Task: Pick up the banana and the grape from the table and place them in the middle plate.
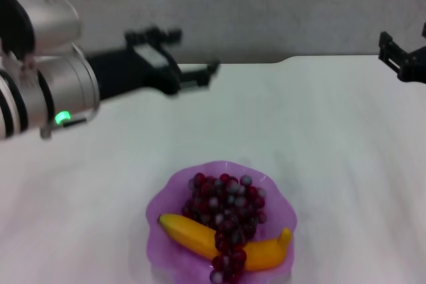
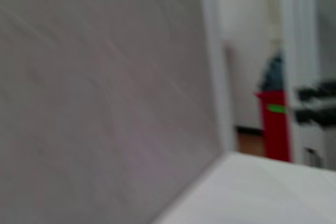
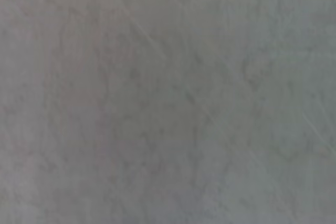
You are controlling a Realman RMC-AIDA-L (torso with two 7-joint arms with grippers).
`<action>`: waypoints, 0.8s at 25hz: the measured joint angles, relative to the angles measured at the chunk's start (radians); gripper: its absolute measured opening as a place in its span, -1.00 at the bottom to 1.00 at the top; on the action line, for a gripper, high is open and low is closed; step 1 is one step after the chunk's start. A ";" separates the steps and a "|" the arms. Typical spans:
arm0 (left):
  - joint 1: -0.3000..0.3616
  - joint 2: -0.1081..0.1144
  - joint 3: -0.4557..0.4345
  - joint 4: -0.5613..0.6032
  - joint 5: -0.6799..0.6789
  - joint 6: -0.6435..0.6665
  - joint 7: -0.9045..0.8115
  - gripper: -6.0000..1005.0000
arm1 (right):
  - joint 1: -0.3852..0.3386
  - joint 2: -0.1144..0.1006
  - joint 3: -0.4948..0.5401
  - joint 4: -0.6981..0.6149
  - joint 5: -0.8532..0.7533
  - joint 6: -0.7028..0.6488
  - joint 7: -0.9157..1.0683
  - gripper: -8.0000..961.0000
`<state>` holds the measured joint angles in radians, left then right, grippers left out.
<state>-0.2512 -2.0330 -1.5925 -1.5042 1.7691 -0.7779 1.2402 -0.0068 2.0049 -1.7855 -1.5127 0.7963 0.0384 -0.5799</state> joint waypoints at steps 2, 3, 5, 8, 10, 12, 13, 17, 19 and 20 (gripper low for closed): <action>0.003 0.000 -0.014 -0.004 -0.021 0.075 0.035 0.70 | 0.003 0.000 -0.002 -0.008 -0.001 0.000 0.000 0.55; 0.008 0.000 -0.022 0.001 -0.039 0.113 0.059 0.76 | 0.003 0.000 -0.002 -0.012 -0.002 0.000 0.000 0.55; 0.027 -0.001 -0.038 0.012 -0.094 0.192 0.118 0.76 | 0.004 0.000 -0.001 -0.018 -0.003 -0.001 -0.001 0.55; 0.062 -0.002 -0.061 0.030 -0.205 0.312 0.228 0.76 | 0.004 0.000 0.010 -0.021 -0.003 -0.007 -0.001 0.55; 0.079 -0.002 -0.081 0.053 -0.275 0.365 0.302 0.76 | 0.004 0.000 0.020 -0.018 -0.003 -0.008 -0.001 0.55; 0.096 -0.002 -0.110 0.076 -0.339 0.405 0.354 0.76 | 0.004 0.001 0.036 -0.012 -0.004 -0.011 -0.001 0.55; 0.102 -0.002 -0.124 0.084 -0.359 0.416 0.368 0.76 | 0.004 0.001 0.044 -0.010 -0.004 -0.012 -0.002 0.55; 0.114 -0.002 -0.186 0.139 -0.416 0.434 0.389 0.76 | 0.004 0.002 0.065 0.017 -0.001 -0.039 -0.001 0.55; 0.114 -0.002 -0.220 0.185 -0.444 0.436 0.399 0.76 | 0.002 0.002 0.070 0.031 0.000 -0.051 0.001 0.55; 0.113 -0.001 -0.232 0.204 -0.459 0.436 0.406 0.76 | 0.000 0.002 0.072 0.035 0.001 -0.056 0.002 0.55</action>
<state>-0.1382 -2.0344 -1.8240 -1.3006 1.3105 -0.3422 1.6458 -0.0072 2.0068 -1.7136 -1.4776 0.7972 -0.0180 -0.5775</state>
